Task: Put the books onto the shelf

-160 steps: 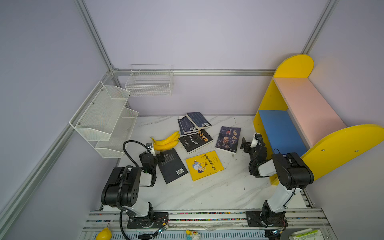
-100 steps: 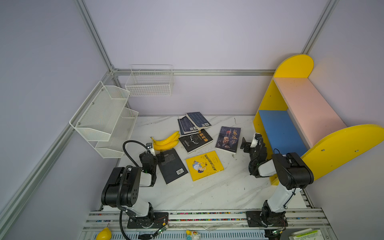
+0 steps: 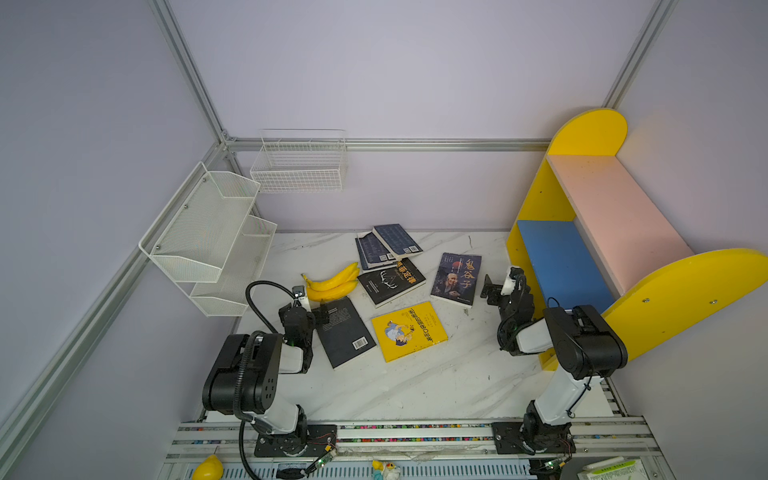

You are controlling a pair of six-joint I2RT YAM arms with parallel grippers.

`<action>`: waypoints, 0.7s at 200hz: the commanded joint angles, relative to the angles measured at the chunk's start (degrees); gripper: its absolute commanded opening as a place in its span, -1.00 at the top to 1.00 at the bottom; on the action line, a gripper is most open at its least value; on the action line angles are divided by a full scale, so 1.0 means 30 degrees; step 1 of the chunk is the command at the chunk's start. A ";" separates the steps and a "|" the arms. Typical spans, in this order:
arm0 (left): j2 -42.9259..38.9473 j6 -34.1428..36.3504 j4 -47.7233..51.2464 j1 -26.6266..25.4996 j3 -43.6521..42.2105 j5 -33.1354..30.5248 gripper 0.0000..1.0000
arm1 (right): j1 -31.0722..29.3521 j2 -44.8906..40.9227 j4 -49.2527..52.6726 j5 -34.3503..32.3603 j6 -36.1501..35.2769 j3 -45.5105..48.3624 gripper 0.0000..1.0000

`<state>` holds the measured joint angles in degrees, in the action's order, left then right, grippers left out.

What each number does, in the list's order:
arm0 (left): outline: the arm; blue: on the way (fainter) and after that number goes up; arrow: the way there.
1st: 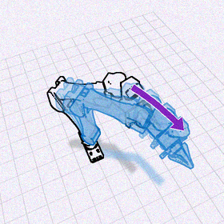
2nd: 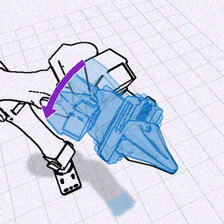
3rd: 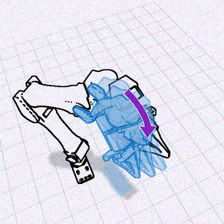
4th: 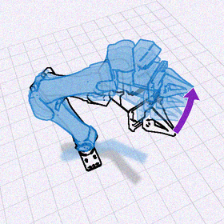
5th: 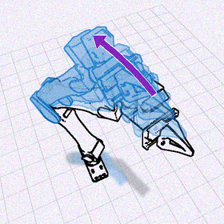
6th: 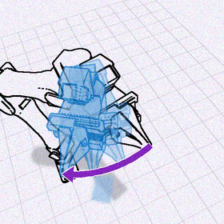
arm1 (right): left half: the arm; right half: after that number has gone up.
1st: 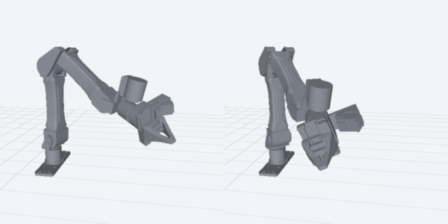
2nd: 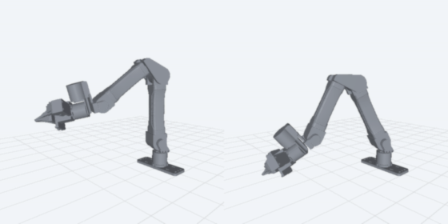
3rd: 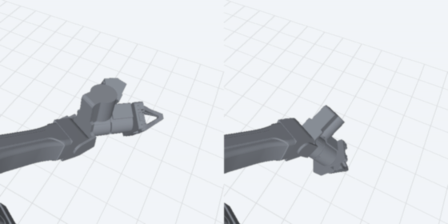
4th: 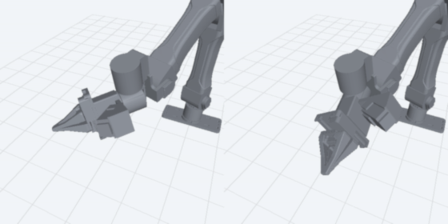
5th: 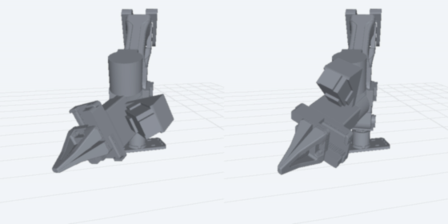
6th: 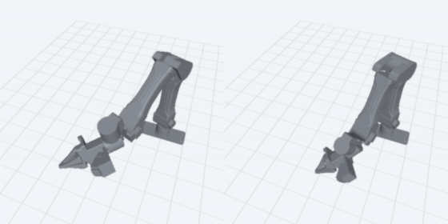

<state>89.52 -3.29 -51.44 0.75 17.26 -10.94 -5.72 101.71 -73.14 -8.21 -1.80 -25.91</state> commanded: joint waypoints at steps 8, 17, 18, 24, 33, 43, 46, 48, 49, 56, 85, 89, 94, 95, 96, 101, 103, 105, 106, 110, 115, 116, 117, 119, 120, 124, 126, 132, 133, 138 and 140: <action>0.0061 0.0444 -0.1163 0.0131 0.1264 -0.0245 -0.99 | 0.0118 0.0141 -0.1049 -0.0311 -0.0348 -0.0306 -0.95; 0.0047 0.0445 -0.1160 0.0149 0.1266 -0.0243 -0.99 | 0.0118 0.0142 -0.1052 -0.0319 -0.0345 -0.0307 -0.95; 0.0046 0.0448 -0.1162 0.0139 0.1258 -0.0246 -0.99 | 0.0118 0.0141 -0.1065 -0.0329 -0.0356 -0.0303 -0.95; 0.0044 0.0445 -0.1160 0.0130 0.1276 -0.0238 -0.99 | 0.0118 0.0139 -0.1057 -0.0311 -0.0359 -0.0314 -0.95; 0.0045 0.0451 -0.1153 0.0145 0.1256 -0.0246 -0.99 | 0.0117 0.0139 -0.1063 -0.0333 -0.0347 -0.0310 -0.95; 0.0044 0.0422 -0.1138 0.0136 0.1262 -0.0248 -0.99 | 0.0114 0.0143 -0.1053 -0.0311 -0.0354 -0.0303 -0.95; 0.0044 0.0448 -0.1161 0.0130 0.1237 -0.0250 -0.99 | 0.0118 0.0143 -0.1063 -0.0311 -0.0342 -0.0306 -0.95; 0.0044 0.0451 -0.1163 0.0130 0.1247 -0.0250 -0.99 | 0.0118 0.0140 -0.1067 -0.0311 -0.0353 -0.0315 -0.95; 0.0044 0.0451 -0.1163 0.0144 0.1234 -0.0250 -0.99 | 0.0118 0.0140 -0.1057 -0.0311 -0.0344 -0.0307 -0.95; 0.0044 0.0425 -0.1161 0.0133 0.1250 -0.0250 -0.99 | 0.0118 0.0147 -0.1052 -0.0330 -0.0339 -0.0302 -0.95; 0.0019 0.0449 -0.1191 0.0148 0.1227 -0.0250 -0.99 | 0.0118 0.0139 -0.1089 -0.0324 -0.0355 -0.0308 -0.95; -0.0003 0.0466 -0.1191 0.0131 0.1199 -0.0109 -0.99 | 0.0118 0.0139 -0.1078 -0.0312 -0.0385 -0.0284 -0.95; -0.0014 0.0669 -0.1229 0.0130 0.1199 0.0219 -0.99 | 0.0111 0.0076 -0.1263 -0.0331 -0.0427 -0.0180 -0.95; -0.0029 0.0707 -0.1211 0.0115 0.1195 0.0263 -0.99 | 0.0114 0.0064 -0.1287 -0.0233 -0.0440 -0.0107 -0.95; -0.0036 0.0741 -0.1173 0.0108 0.1193 0.0285 -0.99 | 0.0116 0.0043 -0.1387 -0.0126 -0.0491 -0.0056 -0.95; -0.0086 0.0888 -0.1087 0.0017 0.1288 0.0243 -0.99 | 0.0118 -0.0040 -0.1952 0.0877 -0.0767 0.0168 -0.95; -0.0113 0.0934 -0.1079 -0.0038 0.1289 0.0086 -0.99 | 0.0118 -0.0133 -0.2014 0.1304 -0.0920 0.0192 -0.95; -0.0163 0.0983 -0.1055 -0.0117 0.1304 -0.0071 -0.99 | 0.0118 -0.0258 -0.1832 0.1609 -0.1105 0.0132 -0.95; -0.0191 0.0996 -0.1021 -0.0140 0.1321 -0.0146 -0.99 | 0.0118 -0.0367 -0.1660 0.1689 -0.1160 0.0092 -0.95; -0.0391 0.1055 -0.0948 -0.0257 0.1333 -0.0399 -0.99 | 0.0078 -0.0846 -0.0488 0.2072 -0.1498 -0.0236 -0.95; -0.0838 0.1104 -0.0621 -0.0316 0.1334 -0.0582 -0.99 | 0.0062 -0.1425 0.0976 0.2638 -0.1683 -0.0693 -0.95; -0.0939 0.1100 -0.0526 -0.0313 0.1336 -0.0592 -0.99 | 0.0061 -0.1522 0.1253 0.2672 -0.1669 -0.0789 -0.95; -0.1048 0.1098 -0.0420 -0.0341 0.1337 -0.0597 -0.99 | 0.0045 -0.1614 0.1509 0.2675 -0.1603 -0.0880 -0.95; -0.1276 0.1112 -0.0180 -0.0362 0.1345 -0.0608 -0.99 | 0.0034 -0.1918 0.2242 0.2633 -0.1517 -0.1096 -0.95; -0.1392 0.1119 -0.0056 -0.0365 0.1356 -0.0619 -0.99 | 0.0017 -0.2032 0.2633 0.2567 -0.1454 -0.1224 -0.95; -0.1917 0.1102 0.0440 -0.0368 0.1394 -0.0599 -0.99 | 0.0002 -0.2531 0.4272 0.2310 -0.1003 -0.1735 -0.95; -0.2189 0.1120 0.0695 -0.0368 0.1425 -0.0579 -0.99 | 0.0001 -0.2769 0.5028 0.2138 -0.0694 -0.2013 -0.95; -0.3291 0.1100 0.1602 -0.0369 0.1508 -0.0612 -0.99 | 0.0001 -0.3405 0.7354 0.1479 0.0226 -0.2885 -0.95; -0.3498 0.1113 0.1757 -0.0369 0.1540 -0.0592 -0.99 | 0.0001 -0.3493 0.7664 0.1404 0.0340 -0.2998 -0.95; -0.4334 0.1097 0.2465 -0.0394 0.1629 -0.0576 -0.99 | 0.0001 -0.4016 0.9094 0.1199 0.0713 -0.3458 -0.95; -0.4610 0.1097 0.2724 -0.0397 0.1638 -0.0515 -0.99 | 0.0001 -0.4240 0.9500 0.1268 0.0768 -0.3579 -0.95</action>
<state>86.04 -1.69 -48.05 0.01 17.30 -11.38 -5.78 96.79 -62.98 -4.47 -2.72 -29.10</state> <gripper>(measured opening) 0.995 0.975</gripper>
